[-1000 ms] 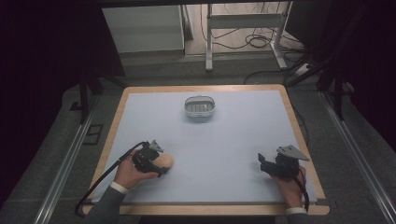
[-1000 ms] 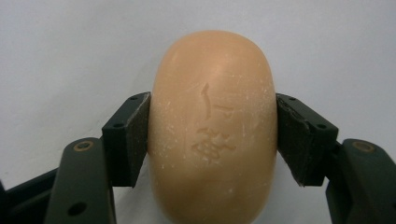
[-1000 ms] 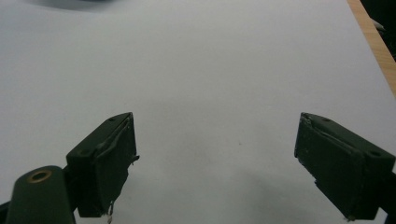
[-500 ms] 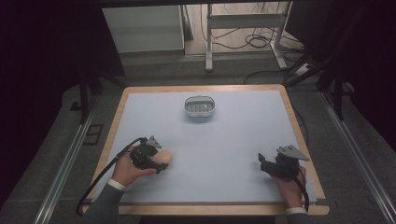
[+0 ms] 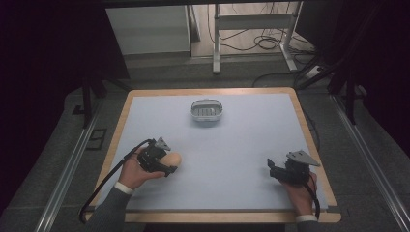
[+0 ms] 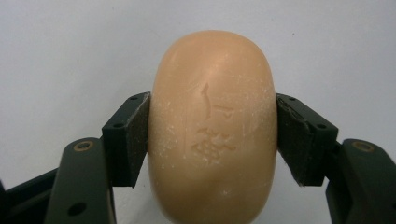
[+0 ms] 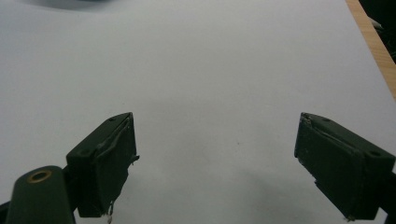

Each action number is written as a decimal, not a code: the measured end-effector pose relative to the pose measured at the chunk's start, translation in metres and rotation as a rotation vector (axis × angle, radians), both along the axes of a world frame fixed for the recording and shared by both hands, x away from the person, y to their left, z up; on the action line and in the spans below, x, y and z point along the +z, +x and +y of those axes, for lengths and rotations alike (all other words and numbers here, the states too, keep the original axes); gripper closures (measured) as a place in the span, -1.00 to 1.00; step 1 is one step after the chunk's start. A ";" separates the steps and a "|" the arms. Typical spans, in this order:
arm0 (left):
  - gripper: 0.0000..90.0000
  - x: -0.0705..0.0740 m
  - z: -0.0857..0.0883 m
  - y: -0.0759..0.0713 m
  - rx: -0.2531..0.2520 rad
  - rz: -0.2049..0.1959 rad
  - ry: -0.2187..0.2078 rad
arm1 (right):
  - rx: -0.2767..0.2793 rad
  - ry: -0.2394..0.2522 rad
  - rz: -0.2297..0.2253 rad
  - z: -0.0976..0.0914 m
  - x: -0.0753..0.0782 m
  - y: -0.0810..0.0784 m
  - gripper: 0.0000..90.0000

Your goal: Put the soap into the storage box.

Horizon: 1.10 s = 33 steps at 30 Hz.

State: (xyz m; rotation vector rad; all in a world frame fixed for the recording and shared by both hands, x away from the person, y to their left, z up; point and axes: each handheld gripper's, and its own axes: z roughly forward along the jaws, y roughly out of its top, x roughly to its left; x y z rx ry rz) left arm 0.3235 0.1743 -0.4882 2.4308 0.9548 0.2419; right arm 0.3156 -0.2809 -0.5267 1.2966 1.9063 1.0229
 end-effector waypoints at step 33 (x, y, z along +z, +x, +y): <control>-0.27 0.015 -0.017 0.015 -0.015 -0.043 -0.017 | 0.001 -0.002 0.000 0.000 0.000 0.000 -0.71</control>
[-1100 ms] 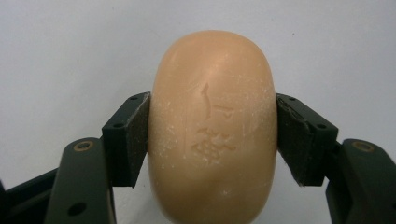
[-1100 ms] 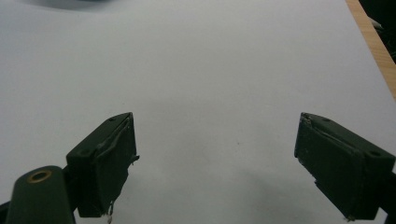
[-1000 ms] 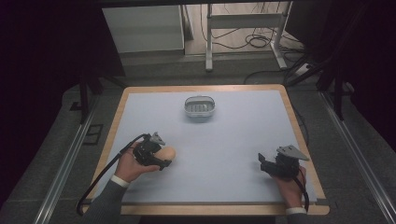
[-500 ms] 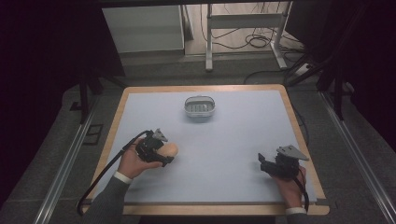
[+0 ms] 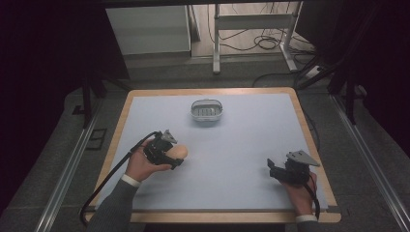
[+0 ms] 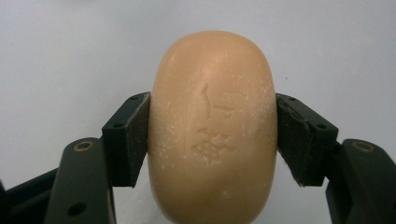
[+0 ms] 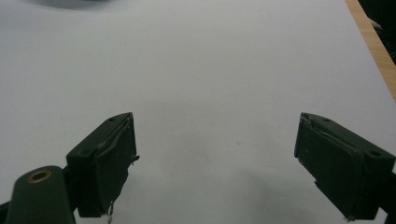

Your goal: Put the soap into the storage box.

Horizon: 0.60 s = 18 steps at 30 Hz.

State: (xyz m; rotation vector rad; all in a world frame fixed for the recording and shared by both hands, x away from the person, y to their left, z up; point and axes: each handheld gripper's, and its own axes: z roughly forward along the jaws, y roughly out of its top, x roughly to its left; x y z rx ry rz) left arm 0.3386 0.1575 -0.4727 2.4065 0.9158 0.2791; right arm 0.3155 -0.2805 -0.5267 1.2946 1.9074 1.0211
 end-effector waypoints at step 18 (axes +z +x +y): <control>-0.27 0.013 -0.009 0.009 -0.010 -0.020 -0.006 | 0.003 -0.001 0.006 0.000 0.000 0.001 -0.71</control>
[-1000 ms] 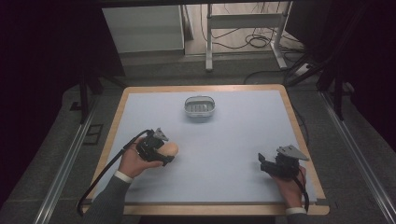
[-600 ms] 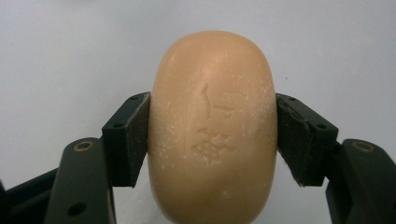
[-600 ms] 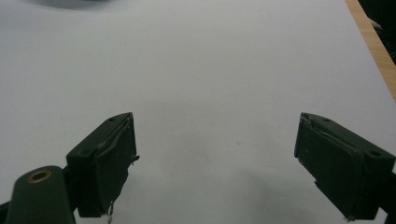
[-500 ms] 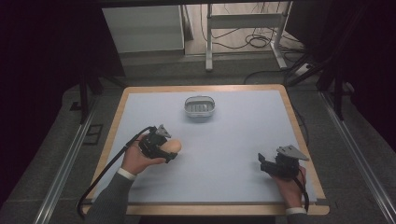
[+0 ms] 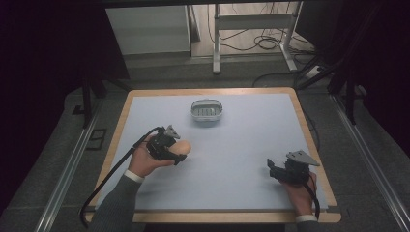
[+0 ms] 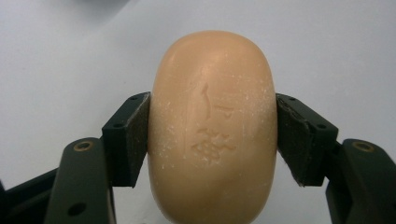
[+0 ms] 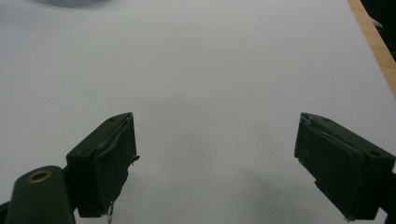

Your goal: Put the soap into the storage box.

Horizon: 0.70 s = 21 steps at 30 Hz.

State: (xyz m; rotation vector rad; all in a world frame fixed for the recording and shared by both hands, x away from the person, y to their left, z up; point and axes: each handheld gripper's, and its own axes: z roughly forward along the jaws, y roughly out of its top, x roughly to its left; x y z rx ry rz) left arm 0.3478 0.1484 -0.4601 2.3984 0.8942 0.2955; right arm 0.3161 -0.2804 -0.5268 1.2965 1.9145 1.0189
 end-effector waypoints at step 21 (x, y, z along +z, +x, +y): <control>-0.27 0.011 -0.008 0.011 -0.009 -0.021 0.012 | -0.002 0.004 0.001 0.000 0.000 0.000 -0.71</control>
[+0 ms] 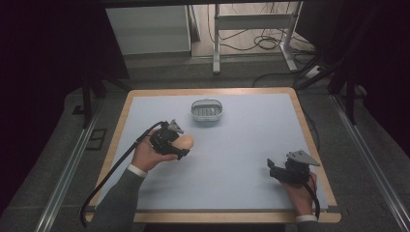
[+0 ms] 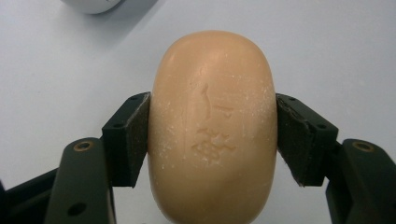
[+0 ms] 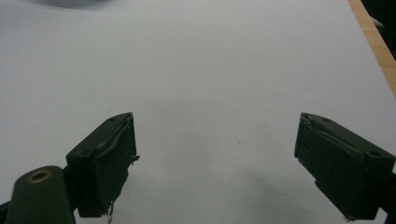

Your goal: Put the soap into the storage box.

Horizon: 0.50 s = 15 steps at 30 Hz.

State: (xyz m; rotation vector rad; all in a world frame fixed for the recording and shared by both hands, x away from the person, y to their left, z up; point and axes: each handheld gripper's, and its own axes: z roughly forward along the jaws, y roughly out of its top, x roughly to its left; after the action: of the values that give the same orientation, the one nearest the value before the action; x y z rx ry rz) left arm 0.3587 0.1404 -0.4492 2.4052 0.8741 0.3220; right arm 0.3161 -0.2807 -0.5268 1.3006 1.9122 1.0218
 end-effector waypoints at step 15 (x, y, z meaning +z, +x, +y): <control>-0.27 0.008 -0.007 0.012 0.001 -0.009 -0.004 | 0.001 -0.007 0.001 0.001 0.000 0.000 -0.71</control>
State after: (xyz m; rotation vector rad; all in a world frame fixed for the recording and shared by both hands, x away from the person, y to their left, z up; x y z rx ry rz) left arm 0.3702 0.1336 -0.4415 2.3983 0.8706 0.3316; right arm 0.3164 -0.2801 -0.5270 1.2964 1.9158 1.0143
